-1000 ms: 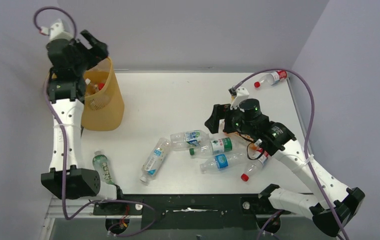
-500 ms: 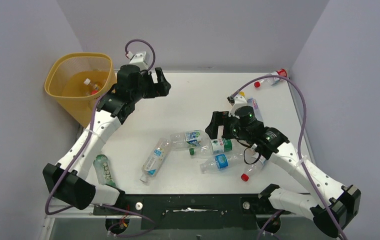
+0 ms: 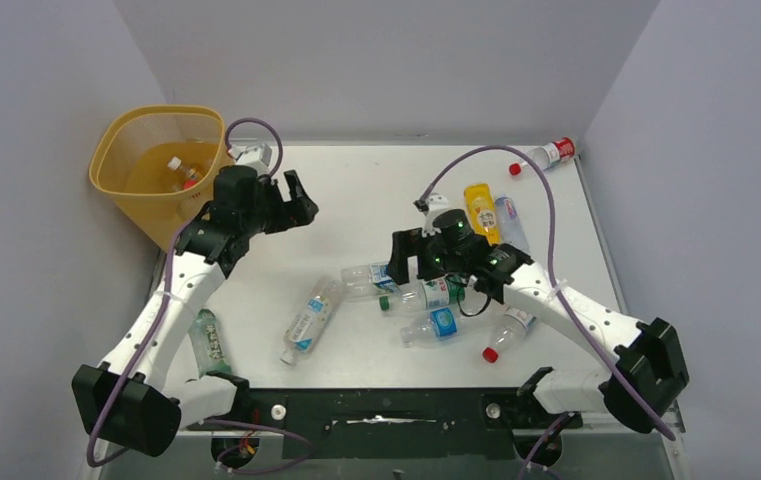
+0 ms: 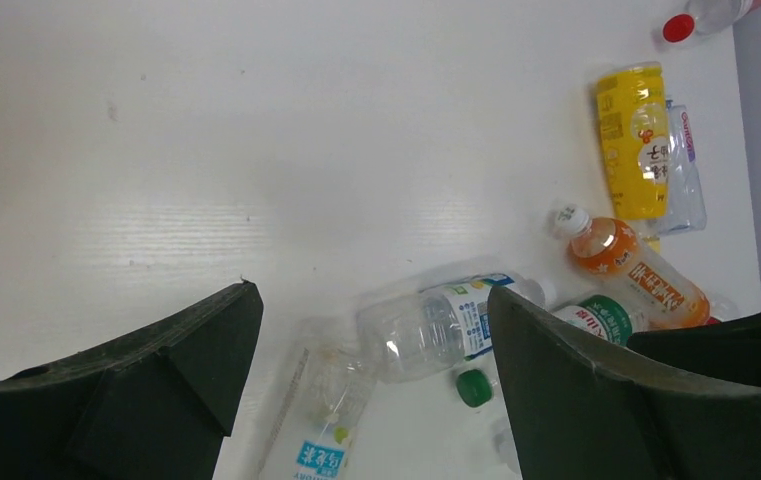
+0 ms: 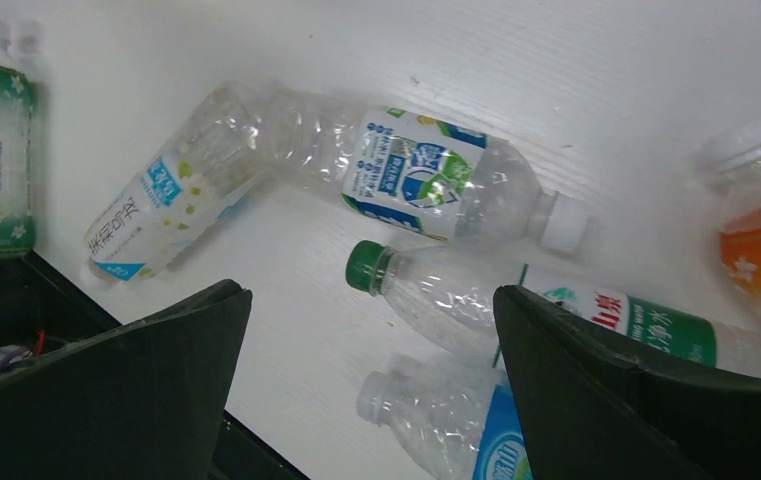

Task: Put the plastic bottles in the bin
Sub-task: Pick up the plastic bottle at the center of the board.

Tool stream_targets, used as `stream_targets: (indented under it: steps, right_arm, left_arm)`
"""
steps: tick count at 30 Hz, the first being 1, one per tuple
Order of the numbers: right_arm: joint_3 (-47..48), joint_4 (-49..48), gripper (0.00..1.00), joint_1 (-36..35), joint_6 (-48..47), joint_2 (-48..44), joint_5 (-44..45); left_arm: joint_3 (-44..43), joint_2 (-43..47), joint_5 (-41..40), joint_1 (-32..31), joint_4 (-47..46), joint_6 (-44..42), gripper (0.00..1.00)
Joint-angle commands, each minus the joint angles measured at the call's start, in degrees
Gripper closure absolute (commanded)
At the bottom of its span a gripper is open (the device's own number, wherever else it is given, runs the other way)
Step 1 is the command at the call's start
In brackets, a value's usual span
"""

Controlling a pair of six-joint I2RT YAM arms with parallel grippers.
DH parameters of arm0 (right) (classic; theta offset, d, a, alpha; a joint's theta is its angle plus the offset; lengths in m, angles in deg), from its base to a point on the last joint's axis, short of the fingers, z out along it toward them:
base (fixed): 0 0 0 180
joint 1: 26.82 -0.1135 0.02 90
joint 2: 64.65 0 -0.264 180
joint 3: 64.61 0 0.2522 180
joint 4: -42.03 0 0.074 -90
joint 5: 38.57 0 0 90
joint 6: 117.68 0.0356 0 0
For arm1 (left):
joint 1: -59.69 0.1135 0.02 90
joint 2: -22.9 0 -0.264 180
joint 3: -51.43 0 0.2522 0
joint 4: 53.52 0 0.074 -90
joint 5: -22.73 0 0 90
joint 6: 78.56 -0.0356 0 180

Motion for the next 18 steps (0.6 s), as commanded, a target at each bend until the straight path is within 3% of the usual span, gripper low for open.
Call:
stream_targets:
  steps: [1,8,18]
  right_arm:
    - [4.6,-6.43,0.02,-5.96,-1.77,3.18,-1.21]
    - [8.35,-5.73,0.0,-9.88,-5.23,9.81,3.98]
    - [12.85,0.47,0.02,-11.62,-24.66,17.0,12.34]
  left_arm:
    - [4.08,1.64,6.58,3.32,-2.65,3.21,0.16]
    - [7.81,-0.35,10.29,4.28,-3.11,4.97,0.16]
    - [9.47,0.35,10.18,4.48,-5.16,5.19,0.15]
